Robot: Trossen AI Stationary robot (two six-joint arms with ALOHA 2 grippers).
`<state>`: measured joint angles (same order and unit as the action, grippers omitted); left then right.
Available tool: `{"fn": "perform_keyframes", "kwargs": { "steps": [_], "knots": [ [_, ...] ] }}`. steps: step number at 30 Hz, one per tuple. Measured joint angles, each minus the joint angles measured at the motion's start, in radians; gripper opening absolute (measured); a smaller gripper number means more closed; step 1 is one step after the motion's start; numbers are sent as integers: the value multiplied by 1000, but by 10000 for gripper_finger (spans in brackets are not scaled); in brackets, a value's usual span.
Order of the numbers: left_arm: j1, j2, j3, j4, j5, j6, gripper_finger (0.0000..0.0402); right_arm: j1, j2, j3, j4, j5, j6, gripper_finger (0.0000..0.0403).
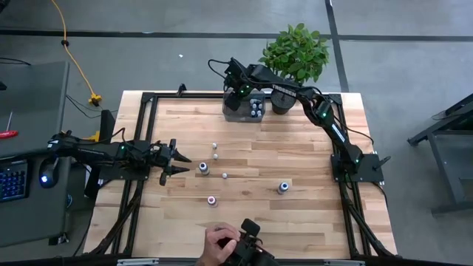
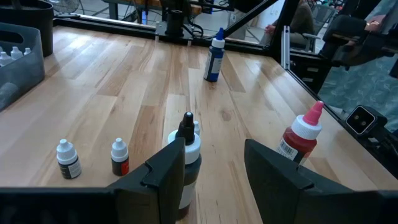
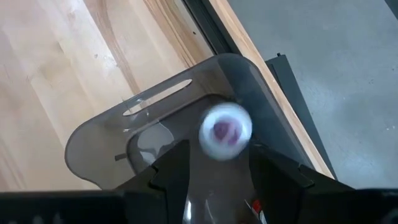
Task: Pick & Place food coloring
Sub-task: Put the large violet food into the black bin, then put the bottom small black food coloring bottle into the black bin
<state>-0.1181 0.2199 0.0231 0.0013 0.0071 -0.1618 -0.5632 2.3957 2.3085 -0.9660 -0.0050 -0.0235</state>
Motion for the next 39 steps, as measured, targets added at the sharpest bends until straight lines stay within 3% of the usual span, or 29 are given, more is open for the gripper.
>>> {"fn": "perform_keyframes", "kwargs": {
  "steps": [20,30,39],
  "knots": [
    [0,0,0,0,0,0,163,49,-94,2,123,67,0,159],
    [0,0,0,0,0,0,163,173,-233,2,108,-23,-3,159],
    [0,0,0,0,0,0,163,328,-327,3,-81,-67,-16,157]
  ]
}}
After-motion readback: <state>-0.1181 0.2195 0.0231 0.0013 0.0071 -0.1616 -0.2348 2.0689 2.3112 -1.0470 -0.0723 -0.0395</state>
